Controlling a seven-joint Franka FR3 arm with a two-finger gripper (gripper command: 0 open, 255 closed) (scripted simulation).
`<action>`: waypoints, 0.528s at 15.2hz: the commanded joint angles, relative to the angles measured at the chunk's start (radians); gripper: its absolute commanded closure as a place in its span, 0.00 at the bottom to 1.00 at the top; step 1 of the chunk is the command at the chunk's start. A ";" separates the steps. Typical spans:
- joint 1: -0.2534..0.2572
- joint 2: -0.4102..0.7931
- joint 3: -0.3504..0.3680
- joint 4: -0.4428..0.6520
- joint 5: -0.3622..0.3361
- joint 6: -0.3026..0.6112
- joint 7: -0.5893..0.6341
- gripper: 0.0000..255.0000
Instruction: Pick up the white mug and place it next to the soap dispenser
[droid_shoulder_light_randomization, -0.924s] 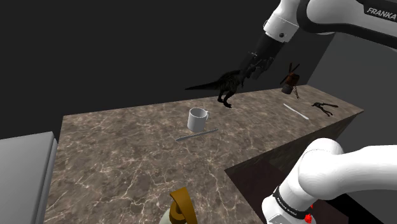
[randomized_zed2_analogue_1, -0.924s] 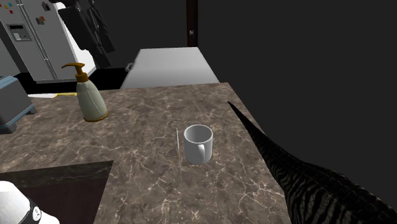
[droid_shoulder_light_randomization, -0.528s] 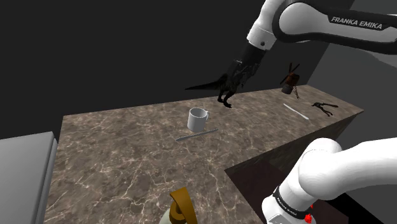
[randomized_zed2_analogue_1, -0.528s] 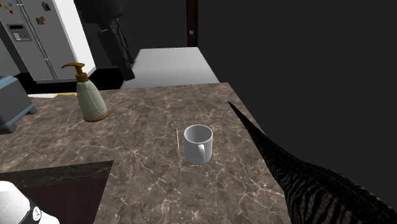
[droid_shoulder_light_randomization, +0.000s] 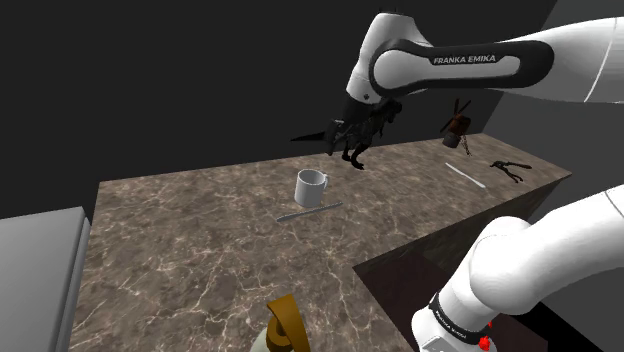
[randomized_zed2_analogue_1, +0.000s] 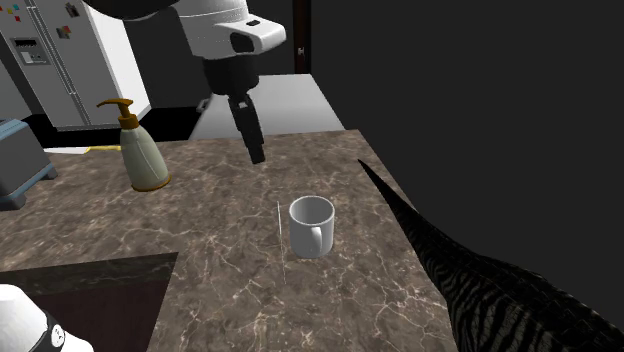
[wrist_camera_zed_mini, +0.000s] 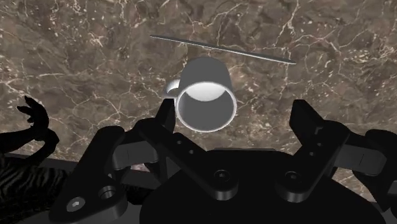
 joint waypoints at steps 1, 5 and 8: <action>0.003 0.069 0.000 0.015 -0.001 0.037 -0.010 0.00; 0.009 0.214 0.004 0.054 -0.005 0.108 -0.022 0.00; 0.014 0.326 0.008 0.094 -0.008 0.153 -0.029 0.00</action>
